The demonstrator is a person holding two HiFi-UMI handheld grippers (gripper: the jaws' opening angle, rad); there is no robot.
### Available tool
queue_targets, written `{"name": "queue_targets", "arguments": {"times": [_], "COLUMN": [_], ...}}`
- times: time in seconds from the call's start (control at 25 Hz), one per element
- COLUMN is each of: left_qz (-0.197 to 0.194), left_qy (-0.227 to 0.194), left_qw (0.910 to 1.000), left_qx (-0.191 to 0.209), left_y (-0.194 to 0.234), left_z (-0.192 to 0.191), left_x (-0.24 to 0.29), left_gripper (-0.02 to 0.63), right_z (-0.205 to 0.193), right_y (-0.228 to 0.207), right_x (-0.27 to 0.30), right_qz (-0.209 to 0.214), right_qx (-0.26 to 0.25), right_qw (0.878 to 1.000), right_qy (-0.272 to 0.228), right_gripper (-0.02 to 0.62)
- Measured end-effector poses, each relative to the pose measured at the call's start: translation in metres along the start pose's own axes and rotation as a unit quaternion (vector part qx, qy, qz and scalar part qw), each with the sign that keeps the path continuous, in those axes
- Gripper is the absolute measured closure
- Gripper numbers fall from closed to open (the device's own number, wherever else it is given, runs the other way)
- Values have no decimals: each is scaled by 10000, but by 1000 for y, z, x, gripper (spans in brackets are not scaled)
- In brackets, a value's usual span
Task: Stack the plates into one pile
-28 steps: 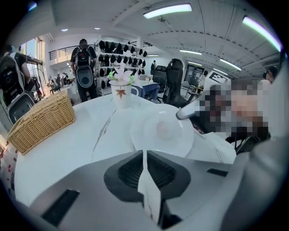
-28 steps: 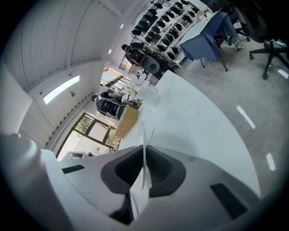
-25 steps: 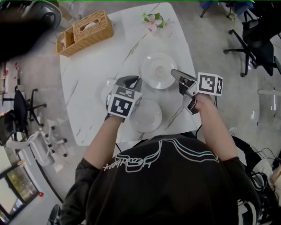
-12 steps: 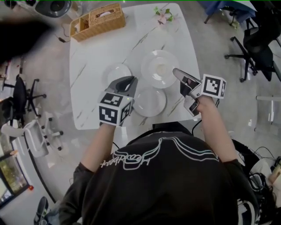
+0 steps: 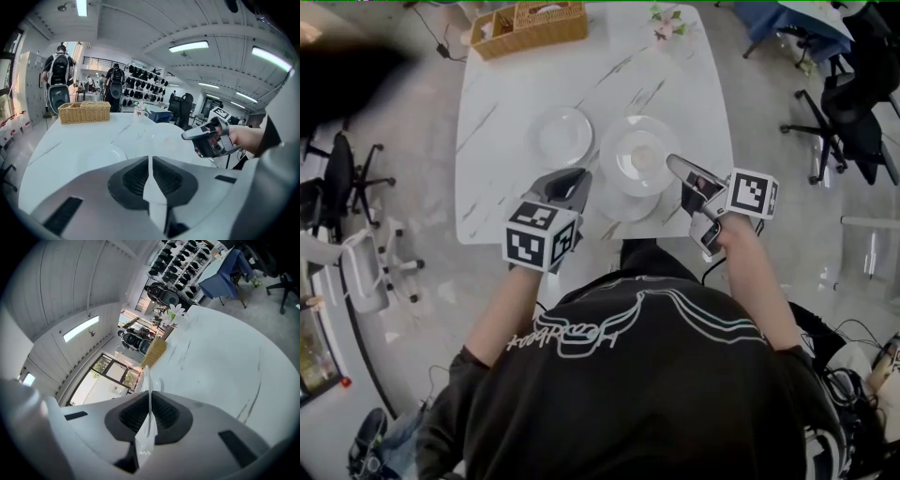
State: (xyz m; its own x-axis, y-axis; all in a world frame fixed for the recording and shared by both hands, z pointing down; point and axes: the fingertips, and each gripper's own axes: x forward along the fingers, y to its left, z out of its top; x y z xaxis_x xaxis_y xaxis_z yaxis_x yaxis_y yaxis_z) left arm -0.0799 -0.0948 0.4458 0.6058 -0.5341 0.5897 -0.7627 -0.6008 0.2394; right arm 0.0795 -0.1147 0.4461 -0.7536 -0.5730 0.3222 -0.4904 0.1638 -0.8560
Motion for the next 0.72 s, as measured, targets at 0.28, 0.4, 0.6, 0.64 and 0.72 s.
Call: {"name": "queue_targets", "arguments": {"times": [0.28,0.4,0.6,0.64,0.72], "left_qz": [110,158,211,212,216], "left_qy": [96,150,214,230,260], "left_qw": [9996,9993,9986,9985,9983], "left_qx": [-230,-315,-429,-446,-469], "left_y": [2,6,9,10,10], "left_z": [-33,-44,-60,-63,-67], "left_x": [-19,-23,-26,-26,-25], "left_gripper": [561,561,561,561,561], "right_z": [-40,-51,-64,-67,-69], "right_y": [-4,-12,-25,-27,-32], "right_x": [11,14,13,14,14], "right_qz": [39,-90,-294,-305,-317], "right_qx": [255,315,345,355,415], "right_qw": [9994,9989,9980,9979,9976], "right_qy": [233,325,438,454,453], "right_gripper": [557,557,555,555,555]}}
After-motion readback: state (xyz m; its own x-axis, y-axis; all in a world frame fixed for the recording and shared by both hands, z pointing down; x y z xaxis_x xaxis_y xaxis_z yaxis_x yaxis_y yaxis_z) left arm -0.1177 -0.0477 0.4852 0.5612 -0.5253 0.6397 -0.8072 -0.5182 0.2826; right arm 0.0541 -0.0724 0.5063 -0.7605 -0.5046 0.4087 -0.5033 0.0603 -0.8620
